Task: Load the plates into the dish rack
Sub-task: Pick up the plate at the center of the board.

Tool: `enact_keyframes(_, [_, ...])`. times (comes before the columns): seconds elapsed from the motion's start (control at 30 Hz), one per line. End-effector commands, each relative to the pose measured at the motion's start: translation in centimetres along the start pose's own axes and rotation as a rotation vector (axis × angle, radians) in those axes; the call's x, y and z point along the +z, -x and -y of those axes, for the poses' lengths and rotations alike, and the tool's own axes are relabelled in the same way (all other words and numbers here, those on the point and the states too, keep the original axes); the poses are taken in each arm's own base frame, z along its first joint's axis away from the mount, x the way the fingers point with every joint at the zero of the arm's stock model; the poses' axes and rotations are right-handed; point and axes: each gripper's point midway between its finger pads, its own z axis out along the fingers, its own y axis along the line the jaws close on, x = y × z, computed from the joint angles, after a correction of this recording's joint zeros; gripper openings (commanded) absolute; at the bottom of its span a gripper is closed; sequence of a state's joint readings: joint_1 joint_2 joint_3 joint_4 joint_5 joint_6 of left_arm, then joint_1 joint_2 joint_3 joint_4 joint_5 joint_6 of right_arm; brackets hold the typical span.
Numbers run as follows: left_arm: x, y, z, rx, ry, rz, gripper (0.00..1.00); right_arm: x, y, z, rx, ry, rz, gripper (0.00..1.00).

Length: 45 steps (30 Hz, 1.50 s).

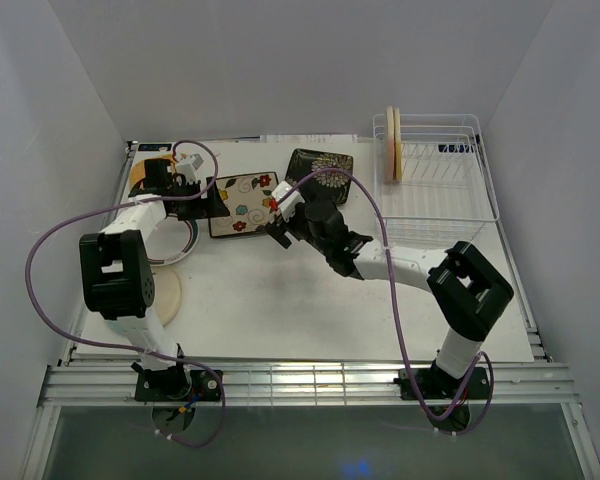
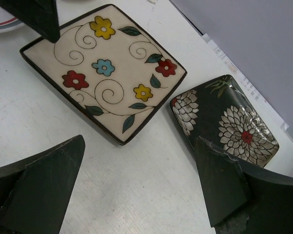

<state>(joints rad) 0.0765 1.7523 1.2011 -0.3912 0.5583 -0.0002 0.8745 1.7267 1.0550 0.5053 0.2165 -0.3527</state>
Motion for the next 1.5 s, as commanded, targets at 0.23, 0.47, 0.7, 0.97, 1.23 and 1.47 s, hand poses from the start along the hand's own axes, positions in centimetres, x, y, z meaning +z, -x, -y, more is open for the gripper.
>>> enact_keyframes(0.23, [1.4, 4.4, -1.4, -0.068, 0.045, 0.044, 0.97, -2.0, 2.5, 0.4, 0.037, -0.048, 0.11, 0.98])
enact_keyframes(0.47, [2.7, 6.2, -2.8, -0.115, 0.081, 0.061, 0.96, -4.0, 1.8, -0.2, 0.031, -0.067, 0.153, 0.98])
enact_keyframes(0.7, [4.9, 6.3, -4.0, -0.166, 0.087, 0.043, 0.95, -5.0, 2.2, -1.1, 0.062, -0.056, 0.179, 0.98])
enact_keyframes(0.97, [5.9, 5.0, -5.0, -0.194, 0.114, 0.023, 0.94, -5.5, 1.7, -1.6, 0.07, -0.058, 0.187, 0.98])
enact_keyframes(1.23, [6.6, 3.5, -5.0, -0.213, 0.091, -0.005, 0.93, -6.0, 1.4, -1.9, 0.098, -0.053, 0.201, 0.98])
enact_keyframes(1.47, [7.1, 2.2, -4.4, -0.239, 0.045, -0.037, 0.91, -6.6, 1.6, -1.8, 0.095, -0.064, 0.224, 0.98])
